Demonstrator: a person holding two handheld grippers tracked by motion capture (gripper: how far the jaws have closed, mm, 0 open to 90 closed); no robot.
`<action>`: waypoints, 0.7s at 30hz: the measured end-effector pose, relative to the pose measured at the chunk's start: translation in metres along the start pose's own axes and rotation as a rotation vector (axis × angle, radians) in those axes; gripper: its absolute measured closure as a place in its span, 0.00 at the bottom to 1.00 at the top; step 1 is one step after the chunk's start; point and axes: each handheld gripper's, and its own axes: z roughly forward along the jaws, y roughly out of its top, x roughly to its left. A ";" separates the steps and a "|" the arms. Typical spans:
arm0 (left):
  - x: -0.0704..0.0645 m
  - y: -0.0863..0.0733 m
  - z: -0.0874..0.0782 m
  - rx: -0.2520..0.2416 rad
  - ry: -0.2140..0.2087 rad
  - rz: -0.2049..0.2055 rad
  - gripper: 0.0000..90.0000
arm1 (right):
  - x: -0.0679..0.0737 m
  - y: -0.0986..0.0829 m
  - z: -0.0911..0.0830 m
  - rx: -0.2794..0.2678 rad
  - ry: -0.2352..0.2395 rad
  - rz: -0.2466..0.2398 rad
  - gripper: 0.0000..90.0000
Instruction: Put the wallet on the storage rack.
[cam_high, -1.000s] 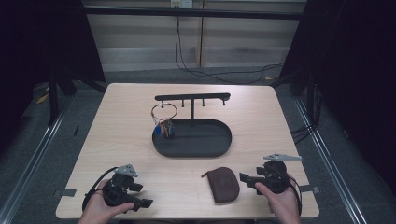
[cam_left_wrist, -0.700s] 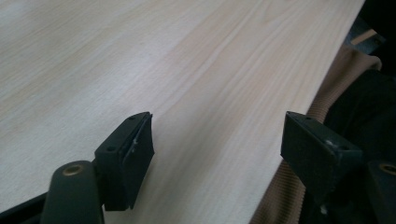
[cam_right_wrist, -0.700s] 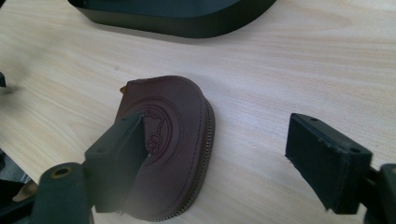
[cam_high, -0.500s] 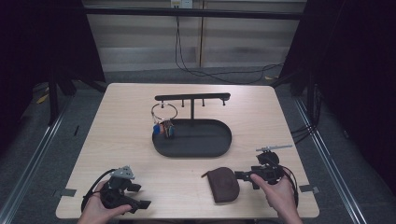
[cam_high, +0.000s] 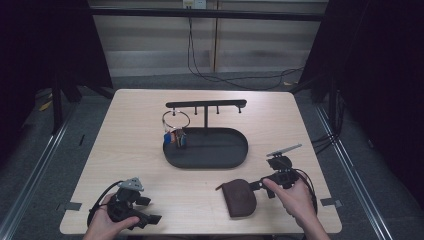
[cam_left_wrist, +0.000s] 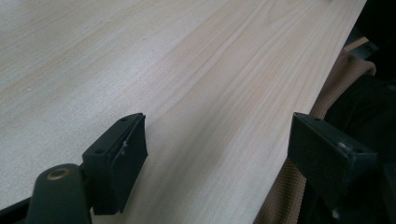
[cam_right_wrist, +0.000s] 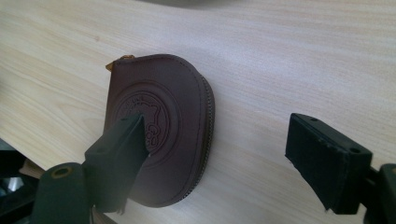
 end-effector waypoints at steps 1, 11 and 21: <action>0.000 0.000 0.000 0.000 0.000 0.000 0.22 | 0.001 0.002 0.001 0.008 -0.011 -0.011 0.23; -0.001 0.000 0.000 0.000 -0.011 0.000 0.22 | 0.018 0.009 0.018 0.104 0.010 -0.060 0.23; -0.002 0.000 0.000 0.002 -0.015 0.001 0.24 | 0.020 0.013 0.029 0.140 0.065 -0.071 0.22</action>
